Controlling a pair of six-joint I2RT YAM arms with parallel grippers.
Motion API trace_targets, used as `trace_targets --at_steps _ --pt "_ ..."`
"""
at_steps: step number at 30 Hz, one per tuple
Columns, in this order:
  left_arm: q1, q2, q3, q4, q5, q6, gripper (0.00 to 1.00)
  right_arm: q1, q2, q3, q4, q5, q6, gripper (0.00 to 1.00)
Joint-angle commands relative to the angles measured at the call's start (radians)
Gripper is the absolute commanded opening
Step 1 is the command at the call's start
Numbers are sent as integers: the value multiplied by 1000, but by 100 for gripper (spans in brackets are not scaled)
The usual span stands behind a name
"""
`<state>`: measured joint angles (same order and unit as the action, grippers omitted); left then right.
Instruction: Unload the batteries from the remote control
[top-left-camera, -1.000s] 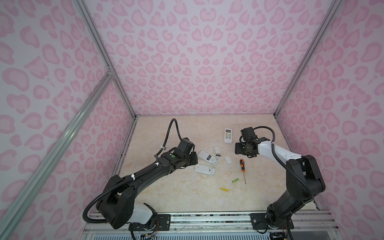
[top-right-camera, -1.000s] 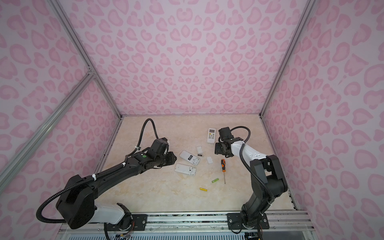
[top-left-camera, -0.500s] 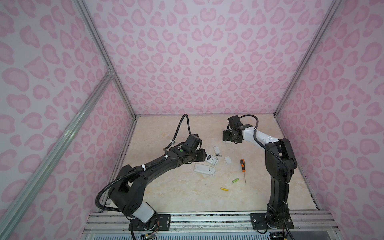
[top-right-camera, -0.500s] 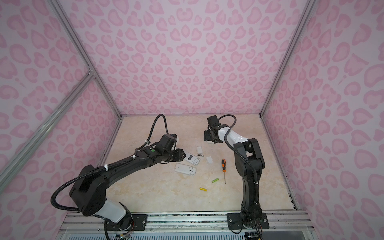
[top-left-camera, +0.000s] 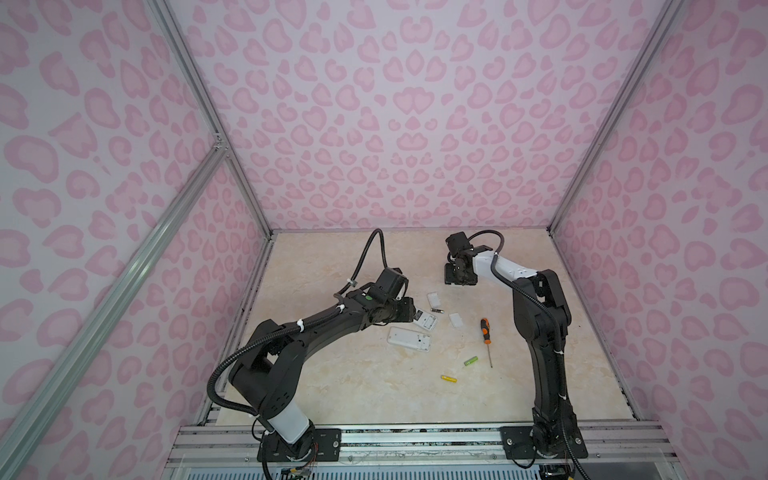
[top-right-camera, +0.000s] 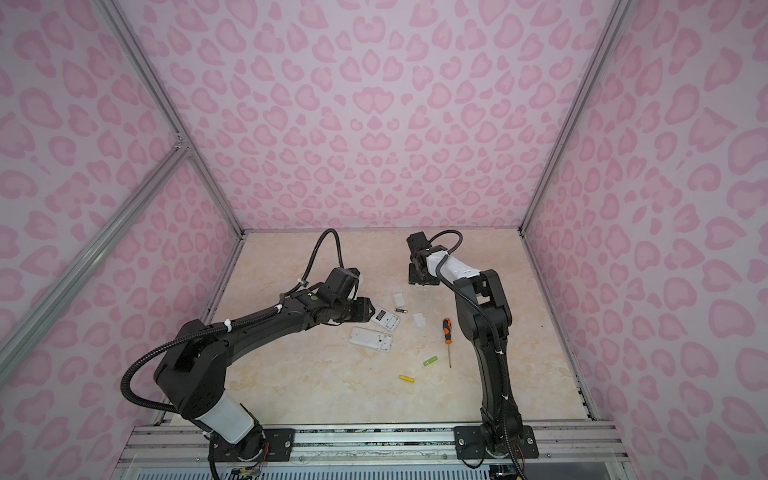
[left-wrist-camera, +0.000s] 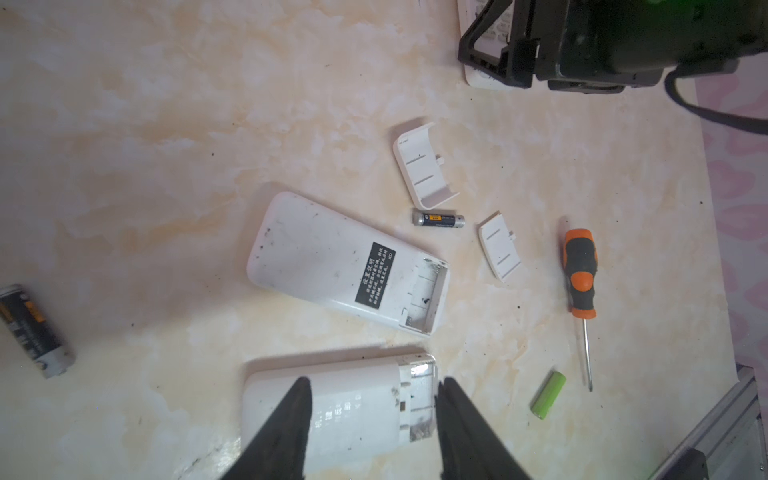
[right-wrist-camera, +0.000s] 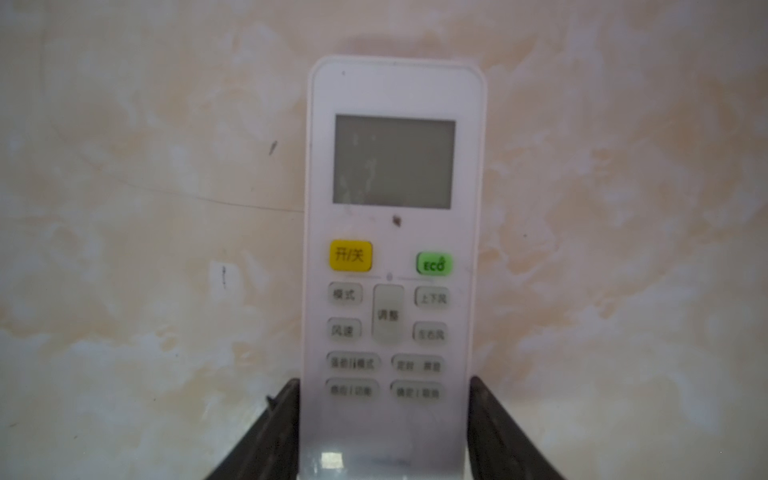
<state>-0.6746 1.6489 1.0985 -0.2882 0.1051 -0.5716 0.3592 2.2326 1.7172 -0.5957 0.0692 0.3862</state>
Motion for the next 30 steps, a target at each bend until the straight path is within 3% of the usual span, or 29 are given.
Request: trace_targets --at_steps 1,9,16,22,25,30 --pt "10 -7 -16 30 -20 2 50 6 8 -2 5 -9 -19 46" --pt "32 -101 -79 37 -63 -17 49 21 -60 -81 53 -47 -40 37" --pt "90 -223 -116 47 -60 -45 51 74 -231 -223 139 -104 -52 34" --pt "132 -334 -133 90 -29 -46 54 212 -374 -344 200 -121 -110 34" --pt "141 -384 -146 113 -19 -39 62 293 -453 -392 241 -130 -108 33" --pt "173 -430 -167 152 73 -37 66 378 -537 -419 263 -137 -96 30"
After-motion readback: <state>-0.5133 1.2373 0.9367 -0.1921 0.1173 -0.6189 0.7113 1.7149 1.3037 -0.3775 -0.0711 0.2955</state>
